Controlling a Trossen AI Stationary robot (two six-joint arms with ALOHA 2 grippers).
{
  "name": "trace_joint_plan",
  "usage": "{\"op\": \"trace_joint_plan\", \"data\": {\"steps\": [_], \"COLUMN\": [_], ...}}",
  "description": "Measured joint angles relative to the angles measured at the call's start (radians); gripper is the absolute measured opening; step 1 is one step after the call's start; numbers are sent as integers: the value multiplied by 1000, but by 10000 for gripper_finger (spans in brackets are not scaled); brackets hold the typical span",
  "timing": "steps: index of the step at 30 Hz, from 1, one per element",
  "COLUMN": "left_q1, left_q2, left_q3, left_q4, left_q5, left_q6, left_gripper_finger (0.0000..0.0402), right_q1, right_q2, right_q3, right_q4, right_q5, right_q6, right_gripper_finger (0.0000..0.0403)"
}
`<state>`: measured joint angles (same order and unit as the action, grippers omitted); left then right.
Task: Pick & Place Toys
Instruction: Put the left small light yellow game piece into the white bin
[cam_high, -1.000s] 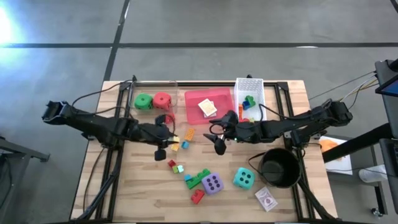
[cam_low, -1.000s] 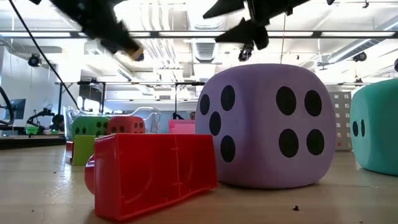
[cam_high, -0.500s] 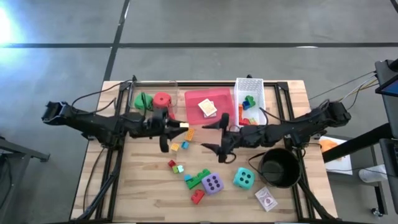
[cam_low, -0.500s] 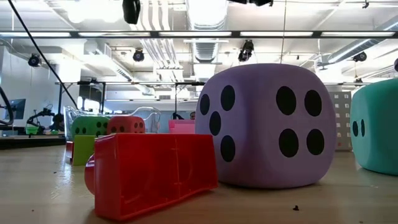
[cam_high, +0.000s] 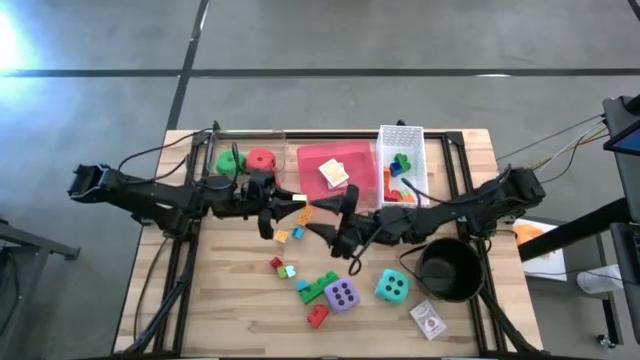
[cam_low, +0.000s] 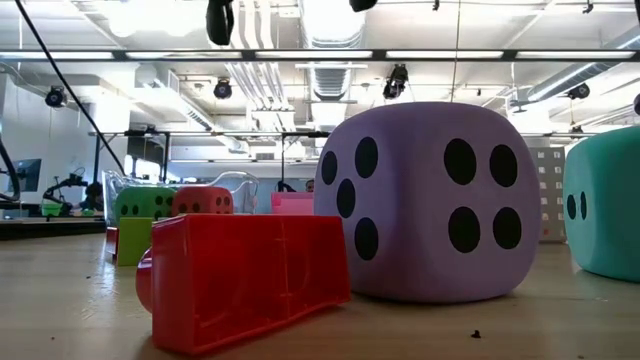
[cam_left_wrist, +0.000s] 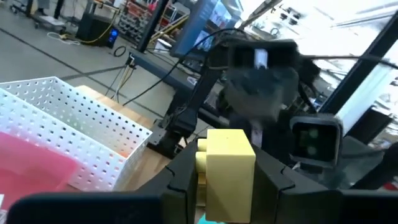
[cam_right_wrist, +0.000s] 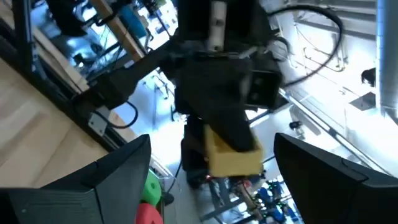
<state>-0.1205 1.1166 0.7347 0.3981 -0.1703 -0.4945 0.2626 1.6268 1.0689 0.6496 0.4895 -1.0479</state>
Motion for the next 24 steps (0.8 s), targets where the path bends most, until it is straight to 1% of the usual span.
{"op": "trace_joint_plan", "data": {"steps": [5, 12, 14, 17, 24], "left_q1": [-1, 1, 1, 2, 2], "left_q2": [-3, 6, 6, 6, 7], "left_q3": [0, 0, 0, 0, -2], "left_q4": [4, 2, -2, -5, -9], "left_q5": [56, 105, 109, 128, 158], "left_q6": [-1, 0, 4, 4, 22], "left_gripper_finger": [90, 90, 90, 90, 90], "right_q1": [-5, -11, -14, -13, -18], "right_q2": [44, 93, 96, 97, 96], "right_q3": [63, 111, 119, 125, 136], "right_q4": [-11, -20, -34, -42, -48], "right_q5": [24, -20, -41, -45, -49], "right_q6": [-43, -89, -89, -81, -82], "right_gripper_finger": [333, 332, 324, 294, 191]}}
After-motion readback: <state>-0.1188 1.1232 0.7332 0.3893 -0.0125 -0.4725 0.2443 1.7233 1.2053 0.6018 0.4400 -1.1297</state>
